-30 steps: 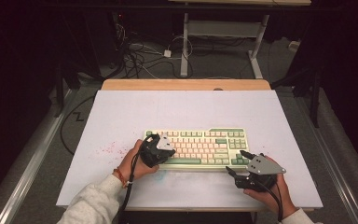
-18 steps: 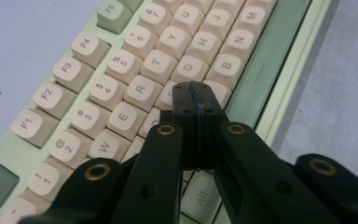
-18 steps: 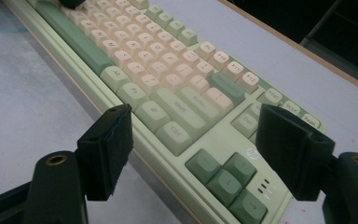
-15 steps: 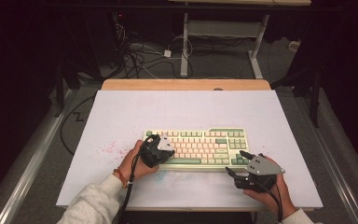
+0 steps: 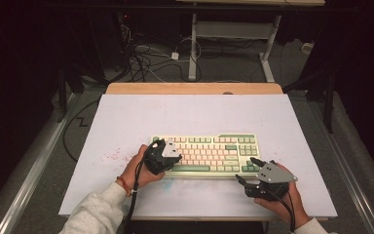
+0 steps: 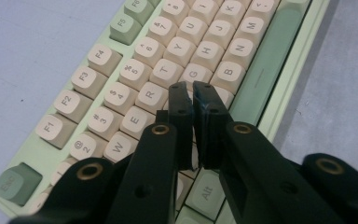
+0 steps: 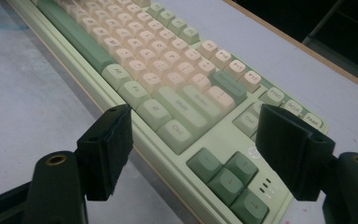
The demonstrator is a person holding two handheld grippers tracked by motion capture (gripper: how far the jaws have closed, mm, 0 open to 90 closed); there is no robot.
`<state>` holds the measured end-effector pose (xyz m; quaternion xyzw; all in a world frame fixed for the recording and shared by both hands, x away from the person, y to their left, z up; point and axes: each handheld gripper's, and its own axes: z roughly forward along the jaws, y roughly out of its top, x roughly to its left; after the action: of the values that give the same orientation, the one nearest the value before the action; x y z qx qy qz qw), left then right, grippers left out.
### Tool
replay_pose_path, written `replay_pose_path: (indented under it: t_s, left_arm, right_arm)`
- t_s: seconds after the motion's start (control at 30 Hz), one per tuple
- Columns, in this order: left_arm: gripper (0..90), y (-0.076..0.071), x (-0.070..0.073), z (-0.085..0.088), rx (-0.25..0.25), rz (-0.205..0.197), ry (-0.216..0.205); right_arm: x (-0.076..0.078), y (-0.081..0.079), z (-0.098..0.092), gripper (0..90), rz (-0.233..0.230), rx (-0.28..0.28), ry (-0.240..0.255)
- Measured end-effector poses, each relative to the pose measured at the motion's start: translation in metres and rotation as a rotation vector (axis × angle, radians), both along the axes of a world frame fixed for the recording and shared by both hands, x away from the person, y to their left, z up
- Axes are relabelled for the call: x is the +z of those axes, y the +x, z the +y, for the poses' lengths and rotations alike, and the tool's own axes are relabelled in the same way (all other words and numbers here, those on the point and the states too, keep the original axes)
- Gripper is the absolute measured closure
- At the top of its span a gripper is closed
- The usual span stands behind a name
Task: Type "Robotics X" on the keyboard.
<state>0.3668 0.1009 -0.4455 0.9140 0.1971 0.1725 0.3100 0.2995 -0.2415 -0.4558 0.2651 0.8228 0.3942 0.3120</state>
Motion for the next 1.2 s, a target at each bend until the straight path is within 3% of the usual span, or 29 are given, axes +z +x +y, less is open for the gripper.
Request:
replay_pose_path:
  t_s: [0.23,0.6,0.67,1.03,1.2]
  left_arm:
    - [75.0,-0.001,0.003,0.007,0.036,-0.039,0.011]
    - [48.3,-0.011,0.011,0.027,0.078,-0.139,-0.058]
    - [44.8,-0.012,0.012,0.030,0.089,-0.165,-0.055]
    - [26.7,-0.020,0.007,0.050,0.120,-0.201,-0.081]
    - [23.2,-0.024,0.004,0.058,0.123,-0.215,-0.087]
  right_arm:
    - [0.000,0.000,0.000,27.6,0.000,0.000,-0.001]
    - [0.000,0.001,-0.001,27.6,0.005,-0.002,0.000]
    - [0.000,0.001,-0.001,27.6,0.005,-0.004,0.001]
    - [-0.001,0.002,0.000,27.7,0.013,-0.003,0.006]
    - [-0.001,0.003,0.001,27.7,0.014,-0.002,0.007]
